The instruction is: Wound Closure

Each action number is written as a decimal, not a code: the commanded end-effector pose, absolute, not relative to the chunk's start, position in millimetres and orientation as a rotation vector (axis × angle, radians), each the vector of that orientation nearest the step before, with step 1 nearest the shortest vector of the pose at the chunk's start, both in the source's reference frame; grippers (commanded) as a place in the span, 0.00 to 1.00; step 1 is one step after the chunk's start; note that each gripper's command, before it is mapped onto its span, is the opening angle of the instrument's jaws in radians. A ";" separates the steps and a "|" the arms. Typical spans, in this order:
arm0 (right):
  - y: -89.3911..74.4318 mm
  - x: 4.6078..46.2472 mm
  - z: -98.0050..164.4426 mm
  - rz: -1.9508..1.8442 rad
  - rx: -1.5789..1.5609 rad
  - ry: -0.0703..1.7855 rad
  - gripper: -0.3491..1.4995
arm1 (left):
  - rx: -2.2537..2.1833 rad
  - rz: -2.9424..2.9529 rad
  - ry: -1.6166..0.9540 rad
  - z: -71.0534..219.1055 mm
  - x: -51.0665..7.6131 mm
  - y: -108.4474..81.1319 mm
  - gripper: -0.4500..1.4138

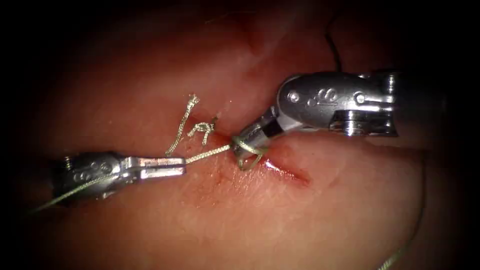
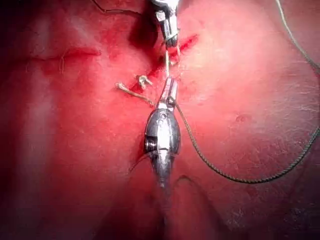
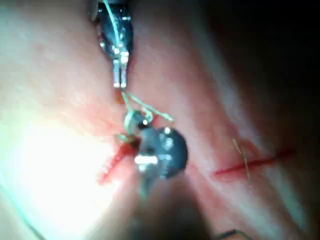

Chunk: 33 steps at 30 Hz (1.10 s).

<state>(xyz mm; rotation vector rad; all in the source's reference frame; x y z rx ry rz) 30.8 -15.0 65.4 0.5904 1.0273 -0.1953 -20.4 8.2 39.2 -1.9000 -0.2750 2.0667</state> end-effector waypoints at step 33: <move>-12.6 29.7 74.2 -0.129 0.407 0.874 0.00 | -1.850 2.050 -0.278 31.4 -17.5 -10.2 0.00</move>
